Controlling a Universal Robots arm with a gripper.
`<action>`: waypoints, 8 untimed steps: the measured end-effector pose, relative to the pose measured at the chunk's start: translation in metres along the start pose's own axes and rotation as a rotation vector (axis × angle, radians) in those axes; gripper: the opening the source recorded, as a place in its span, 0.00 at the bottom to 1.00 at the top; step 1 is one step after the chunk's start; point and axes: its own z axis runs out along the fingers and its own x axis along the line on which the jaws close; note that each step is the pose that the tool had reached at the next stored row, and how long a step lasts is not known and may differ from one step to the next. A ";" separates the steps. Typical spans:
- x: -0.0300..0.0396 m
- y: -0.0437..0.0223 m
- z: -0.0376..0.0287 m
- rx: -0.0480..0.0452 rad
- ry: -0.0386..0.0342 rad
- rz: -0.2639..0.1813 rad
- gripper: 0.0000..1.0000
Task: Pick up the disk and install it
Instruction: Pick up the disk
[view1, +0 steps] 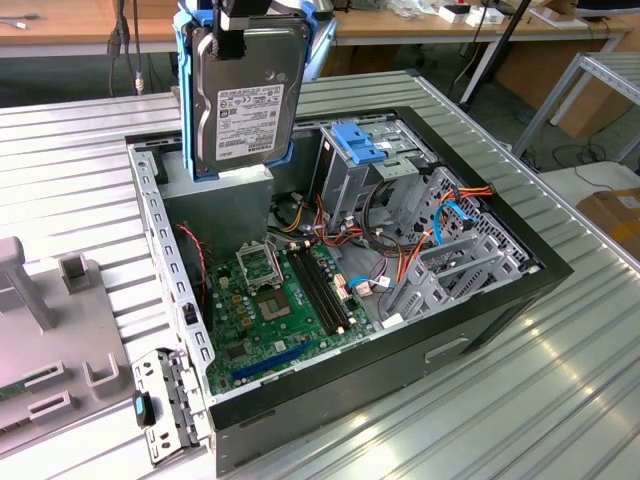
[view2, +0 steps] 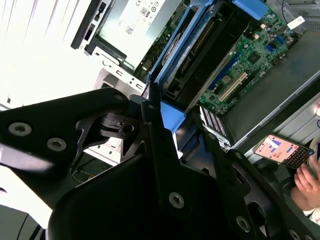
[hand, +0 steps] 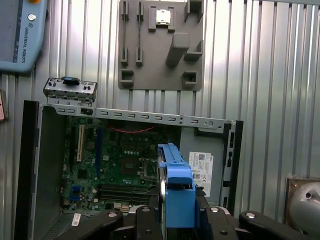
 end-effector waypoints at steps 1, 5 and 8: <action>0.0000 0.0000 0.0000 0.0000 0.0000 0.000 0.36; 0.0000 0.0000 0.0000 0.0000 0.0000 0.000 0.36; 0.0001 0.0000 0.0000 0.0000 0.0000 0.000 0.36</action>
